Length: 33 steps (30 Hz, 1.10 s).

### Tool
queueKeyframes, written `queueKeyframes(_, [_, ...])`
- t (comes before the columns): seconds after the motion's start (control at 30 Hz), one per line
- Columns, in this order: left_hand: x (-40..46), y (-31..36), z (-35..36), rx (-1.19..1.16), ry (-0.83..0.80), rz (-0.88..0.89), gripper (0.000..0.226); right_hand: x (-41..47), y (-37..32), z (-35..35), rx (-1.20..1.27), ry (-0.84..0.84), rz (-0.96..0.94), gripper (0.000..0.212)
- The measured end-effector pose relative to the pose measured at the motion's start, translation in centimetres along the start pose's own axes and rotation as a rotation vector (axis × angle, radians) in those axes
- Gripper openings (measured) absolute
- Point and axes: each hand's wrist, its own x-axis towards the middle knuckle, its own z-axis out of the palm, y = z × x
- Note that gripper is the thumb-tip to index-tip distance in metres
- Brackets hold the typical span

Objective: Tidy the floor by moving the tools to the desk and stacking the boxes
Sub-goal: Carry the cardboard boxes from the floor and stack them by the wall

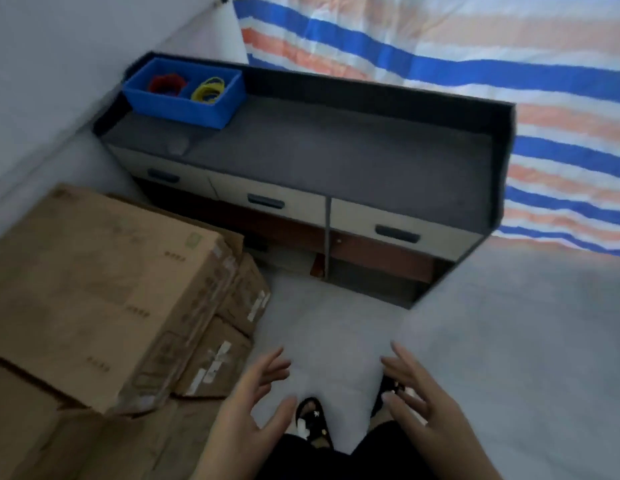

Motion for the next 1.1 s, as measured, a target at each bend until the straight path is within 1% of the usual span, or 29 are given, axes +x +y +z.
queueKeyframes(0.13, [-0.9, 0.7, 1.8, 0.069, -0.2, 0.103, 0.064, -6.4, 1.4, -1.0, 0.136, 0.291, 0.034, 0.065])
queueKeyframes(0.23, [-2.1, 1.8, 4.5, 0.11, -0.349, 0.178, 0.07, -11.0, 2.7, -2.1, 0.197, 0.491, 0.05, 0.053])
queueKeyframes(0.3, [-3.1, 2.4, 6.6, 0.144, -0.429, 0.221, 0.077, -14.3, 4.0, -2.8, 0.209, 0.588, 0.074, 0.057])
queueKeyframes(0.37, [-4.5, 3.1, 9.3, 0.172, -0.503, 0.267, 0.079, -18.0, 5.3, -3.5, 0.219, 0.681, 0.11, 0.057])
queueKeyframes(0.47, [-7.8, 4.3, 14.6, 0.188, -0.654, 0.318, 0.073, -25.4, 7.7, -4.6, 0.248, 0.845, 0.178, 0.056])
queueKeyframes(0.57, [-13.2, 5.2, 21.1, 0.206, -0.836, 0.364, 0.055, -34.1, 10.8, -5.4, 0.293, 1.024, 0.268, 0.058])
queueKeyframes(0.63, [-17.1, 5.5, 25.5, 0.216, -0.953, 0.391, 0.052, -39.3, 12.6, -5.9, 0.311, 1.149, 0.318, 0.059])
queueKeyframes(0.73, [-22.3, 5.7, 31.2, 0.242, -1.128, 0.462, 0.049, -45.9, 15.0, -6.1, 0.368, 1.283, 0.396, 0.055])
queueKeyframes(0.8, [-25.1, 6.3, 34.4, 0.252, -1.205, 0.483, 0.048, -49.4, 16.2, -6.6, 0.391, 1.386, 0.419, 0.054])
queueKeyframes(1.0, [-30.0, 8.7, 43.5, 0.304, -1.369, 0.536, 0.044, -55.0, 19.7, -9.1, 0.463, 1.593, 0.474, 0.056])
queueKeyframes(1.1, [-31.9, 10.0, 48.4, 0.355, -1.437, 0.583, 0.05, -56.7, 21.7, -11.9, 0.499, 1.649, 0.494, 0.059])
